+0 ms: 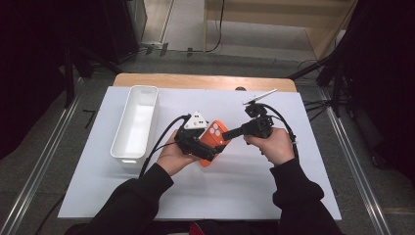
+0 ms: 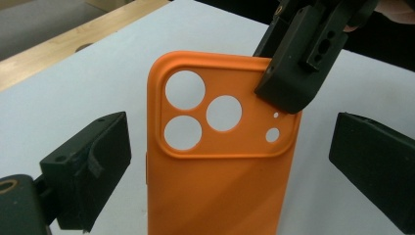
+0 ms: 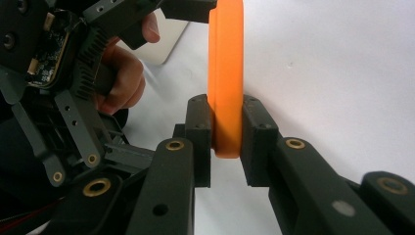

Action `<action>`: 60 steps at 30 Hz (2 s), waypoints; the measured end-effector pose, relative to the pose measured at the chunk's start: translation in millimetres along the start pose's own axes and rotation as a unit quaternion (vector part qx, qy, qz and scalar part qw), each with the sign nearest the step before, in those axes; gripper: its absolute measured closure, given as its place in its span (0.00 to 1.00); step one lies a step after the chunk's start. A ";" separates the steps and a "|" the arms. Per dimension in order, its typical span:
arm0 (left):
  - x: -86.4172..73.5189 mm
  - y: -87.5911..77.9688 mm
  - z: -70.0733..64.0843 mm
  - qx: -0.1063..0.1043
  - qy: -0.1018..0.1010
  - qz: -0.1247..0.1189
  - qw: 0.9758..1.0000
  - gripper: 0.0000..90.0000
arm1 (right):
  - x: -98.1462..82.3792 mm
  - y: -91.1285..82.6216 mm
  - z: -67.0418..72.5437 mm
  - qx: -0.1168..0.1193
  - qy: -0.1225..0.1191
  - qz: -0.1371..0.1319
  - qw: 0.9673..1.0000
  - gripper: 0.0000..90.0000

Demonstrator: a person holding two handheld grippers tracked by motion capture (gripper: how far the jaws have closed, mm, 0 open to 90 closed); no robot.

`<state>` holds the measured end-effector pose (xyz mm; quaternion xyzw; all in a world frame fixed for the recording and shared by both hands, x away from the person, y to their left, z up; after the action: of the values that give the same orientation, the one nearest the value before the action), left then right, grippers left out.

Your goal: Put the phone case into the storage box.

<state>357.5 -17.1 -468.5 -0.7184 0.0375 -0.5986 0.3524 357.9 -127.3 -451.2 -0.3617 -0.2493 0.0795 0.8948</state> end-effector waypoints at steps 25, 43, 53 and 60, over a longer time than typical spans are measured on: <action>-5.5 13.0 -3.9 0.047 0.016 0.001 0.999 0.12 | 0.2 4.7 7.2 0.008 0.009 -0.001 1.000 0.84; 0.9 4.8 -4.1 0.044 -0.001 -0.011 0.999 0.18 | 2.2 -1.5 14.1 0.025 0.013 -0.020 0.999 0.78; 0.8 1.3 1.7 0.042 -0.019 0.000 0.999 0.18 | 3.6 -20.0 11.3 0.025 0.018 -0.048 0.998 0.63; 3.0 -9.2 11.3 0.044 -0.037 0.000 0.998 0.18 | 2.0 -26.4 5.0 0.012 0.016 -0.052 0.998 0.62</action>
<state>365.0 -6.4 -461.3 -0.7235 -0.0020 -0.5730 0.3850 356.1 -142.8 -429.3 -0.3384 -0.2529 0.0297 0.9059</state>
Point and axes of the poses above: each handheld gripper's, and its own axes: y roughly forward along the jaws, x roughly out of its top, z roughly to its left, the point moved 8 cm from there along y, roughly forward along the jaws, and after that the axes turned 1 degree about z, right-handed, at the moved point
